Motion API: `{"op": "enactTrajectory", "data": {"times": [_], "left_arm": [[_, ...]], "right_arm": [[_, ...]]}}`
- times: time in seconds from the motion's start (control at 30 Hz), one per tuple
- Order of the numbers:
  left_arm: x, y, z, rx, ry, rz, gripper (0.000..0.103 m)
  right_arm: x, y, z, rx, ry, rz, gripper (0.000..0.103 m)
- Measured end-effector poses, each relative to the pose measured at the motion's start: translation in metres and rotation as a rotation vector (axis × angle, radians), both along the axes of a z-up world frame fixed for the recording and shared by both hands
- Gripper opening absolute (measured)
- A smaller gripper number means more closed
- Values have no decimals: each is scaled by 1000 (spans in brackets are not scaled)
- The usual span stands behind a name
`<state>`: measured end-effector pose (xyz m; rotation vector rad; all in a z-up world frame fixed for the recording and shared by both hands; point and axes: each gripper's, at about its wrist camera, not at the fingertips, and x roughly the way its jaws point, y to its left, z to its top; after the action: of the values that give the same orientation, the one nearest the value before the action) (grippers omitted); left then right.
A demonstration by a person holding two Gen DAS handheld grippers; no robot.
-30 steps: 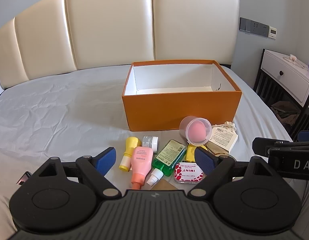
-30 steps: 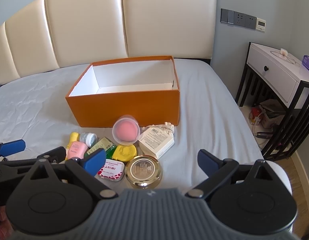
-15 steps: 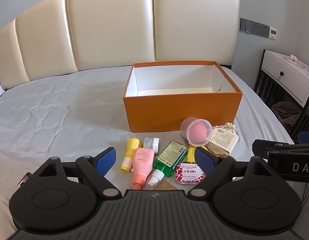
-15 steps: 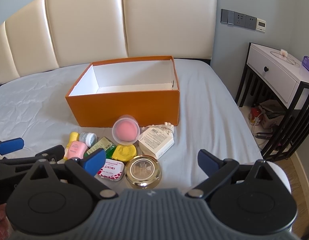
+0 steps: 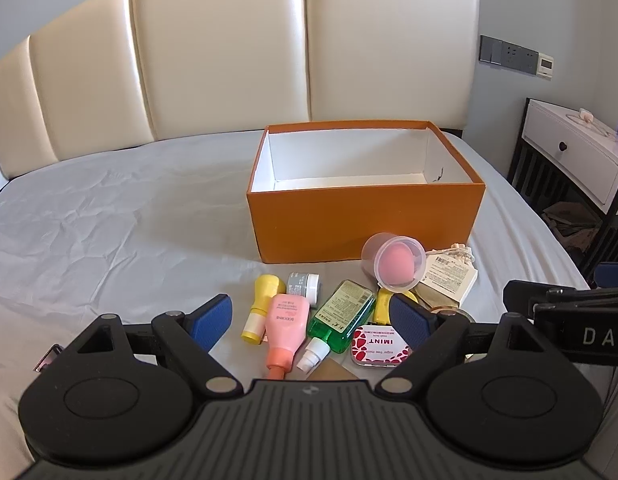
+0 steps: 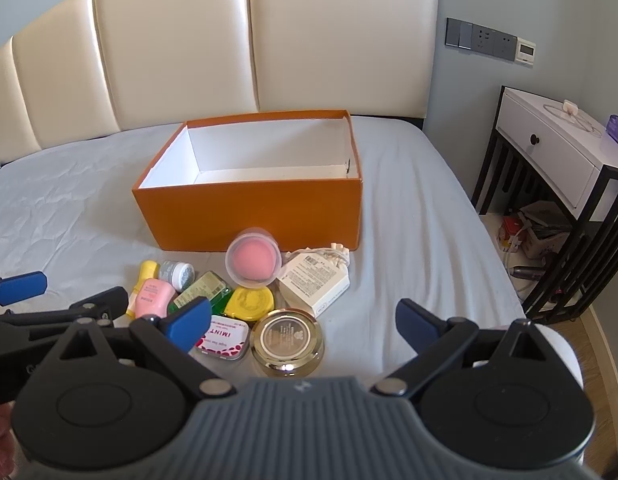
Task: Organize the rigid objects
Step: 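Grasp the gold square box with the left tool while the right tool grasps the gold compact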
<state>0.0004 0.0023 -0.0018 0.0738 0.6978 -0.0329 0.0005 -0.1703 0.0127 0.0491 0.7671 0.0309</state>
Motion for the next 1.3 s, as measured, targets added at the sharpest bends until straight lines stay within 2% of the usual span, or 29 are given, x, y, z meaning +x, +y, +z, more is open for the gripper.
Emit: {"op": "enactTrajectory", "data": {"times": [0.1, 0.2, 0.27, 0.33, 0.43, 0.53, 0.67, 0.8, 0.87, 1.03, 1.13, 1.3], "left_arm": [[-1, 3, -3, 13, 2, -12, 102], [2, 10, -7, 0, 22, -27, 90], [6, 14, -12, -17, 62, -65, 77], [8, 18, -17, -43, 108, -103, 73], [14, 17, -27, -49, 188, -215, 73], [21, 15, -41, -45, 270, -289, 73], [35, 10, -60, 22, 356, -306, 81], [54, 7, -73, 15, 453, -345, 88], [62, 2, -79, 41, 487, -373, 88], [79, -3, -93, 72, 553, -413, 87], [89, -3, -103, 62, 604, -423, 84], [97, 0, -110, 32, 647, -417, 83]], "right_arm": [[1, -1, -2, 3, -2, 3, 97], [2, -2, -7, 6, -3, 18, 97], [5, -2, -12, 11, 8, 36, 96], [10, -3, -18, 30, 33, 51, 90], [19, -3, -31, 70, 88, 80, 76], [28, 0, -44, 86, 135, 103, 71], [40, 4, -60, 71, 190, 121, 71], [57, 3, -74, 73, 251, 119, 71], [66, 3, -80, 61, 278, 113, 77], [88, 7, -98, 26, 326, 115, 81], [101, 12, -112, -18, 363, 141, 81], [113, 15, -126, -18, 409, 168, 82]]}}
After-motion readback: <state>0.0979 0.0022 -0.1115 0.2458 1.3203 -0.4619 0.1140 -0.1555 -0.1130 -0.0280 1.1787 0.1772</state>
